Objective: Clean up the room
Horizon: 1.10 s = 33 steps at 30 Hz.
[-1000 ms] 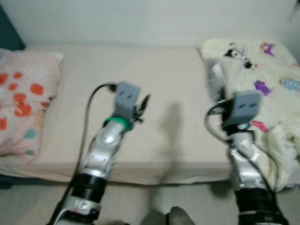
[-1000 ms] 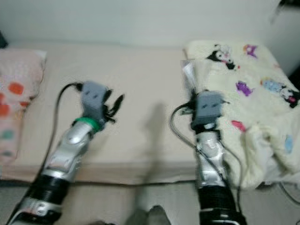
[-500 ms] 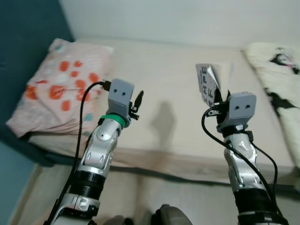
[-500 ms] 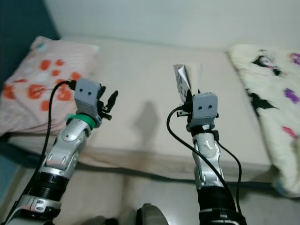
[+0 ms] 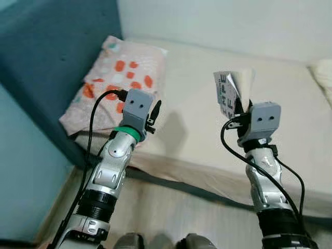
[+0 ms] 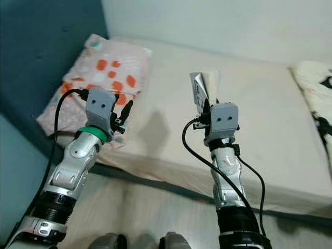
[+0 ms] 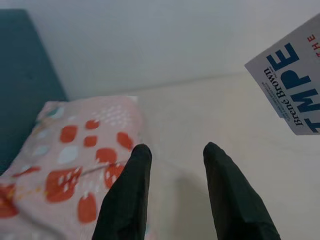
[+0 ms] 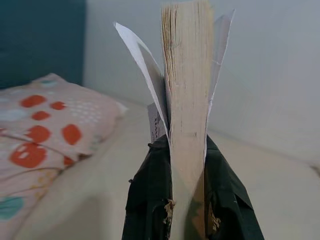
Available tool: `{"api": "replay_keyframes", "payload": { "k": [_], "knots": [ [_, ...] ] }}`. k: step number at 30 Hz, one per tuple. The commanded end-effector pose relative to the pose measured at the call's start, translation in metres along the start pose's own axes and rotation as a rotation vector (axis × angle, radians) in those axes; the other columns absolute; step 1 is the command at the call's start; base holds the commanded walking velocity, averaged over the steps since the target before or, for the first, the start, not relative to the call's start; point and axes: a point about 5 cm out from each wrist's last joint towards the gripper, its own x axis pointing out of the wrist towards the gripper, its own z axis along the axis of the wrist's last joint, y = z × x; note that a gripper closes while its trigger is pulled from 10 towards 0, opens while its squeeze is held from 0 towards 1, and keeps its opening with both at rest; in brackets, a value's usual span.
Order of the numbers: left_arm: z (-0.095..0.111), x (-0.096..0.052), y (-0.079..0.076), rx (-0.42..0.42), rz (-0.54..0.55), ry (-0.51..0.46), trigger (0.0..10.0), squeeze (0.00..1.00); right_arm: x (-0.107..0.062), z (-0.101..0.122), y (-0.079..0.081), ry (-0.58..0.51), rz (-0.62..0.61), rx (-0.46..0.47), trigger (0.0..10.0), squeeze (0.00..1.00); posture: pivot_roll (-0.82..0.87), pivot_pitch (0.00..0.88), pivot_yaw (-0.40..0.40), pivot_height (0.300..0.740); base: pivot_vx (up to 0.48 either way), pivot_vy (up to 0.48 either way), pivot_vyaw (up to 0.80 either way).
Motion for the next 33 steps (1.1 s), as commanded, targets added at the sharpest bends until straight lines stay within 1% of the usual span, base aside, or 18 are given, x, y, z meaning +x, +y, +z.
{"api": "replay_keyframes", "payload": {
  "k": [1, 4, 13, 19, 26, 28, 30, 33],
  "knots": [
    [-0.004, -0.001, -0.008, -0.001, -0.028, 0.012, 10.0, 0.0, 0.0, 0.005, -0.009, -0.031, -0.037, -0.007, 10.0, 0.0, -0.11, 0.003, 0.048, 0.72, 0.0, -0.36, 0.0],
    [-0.004, -0.002, -0.009, -0.022, -0.032, 0.014, 10.0, 0.0, 0.0, 0.005, -0.009, -0.03, -0.036, -0.007, 10.0, 0.0, -0.11, 0.003, 0.048, 0.72, 0.0, -0.12, 0.0],
    [-0.007, -0.002, -0.009, -0.01, -0.027, 0.025, 10.0, 0.0, -0.001, 0.005, -0.009, -0.033, -0.031, -0.002, 10.0, 0.0, -0.11, 0.006, 0.048, 0.72, 0.0, 0.0, 0.0],
    [-0.009, -0.002, -0.007, -0.008, -0.01, 0.03, 10.0, 0.0, -0.002, 0.003, 0.0, -0.016, 0.007, 0.01, 10.0, 0.0, -0.11, 0.009, 0.048, 0.72, 0.0, 0.0, 0.0],
    [-0.009, -0.002, -0.007, -0.007, -0.007, 0.024, 10.0, 0.0, -0.001, 0.002, 0.002, -0.008, 0.023, -0.011, 10.0, 0.0, -0.11, 0.009, 0.048, 0.72, 0.0, 0.0, 0.0],
    [-0.01, -0.002, -0.006, -0.001, -0.002, 0.026, 10.0, 0.0, 0.0, 0.001, 0.001, 0.006, 0.019, -0.038, 10.0, 0.0, -0.11, 0.009, 0.048, 0.72, 0.48, 0.0, 0.73],
    [-0.01, -0.002, -0.006, -0.001, -0.002, 0.026, 10.0, 0.0, 0.0, 0.001, 0.001, 0.006, 0.019, -0.038, 10.0, 0.0, -0.11, 0.009, 0.048, 0.72, 0.48, 0.0, 0.78],
    [-0.01, -0.002, -0.006, 0.002, 0.004, 0.027, 10.0, 0.0, 0.001, 0.002, -0.002, -0.004, 0.001, -0.007, 10.0, 0.0, -0.11, 0.009, 0.047, 0.72, 0.48, 0.0, 0.25]
  ]
}}
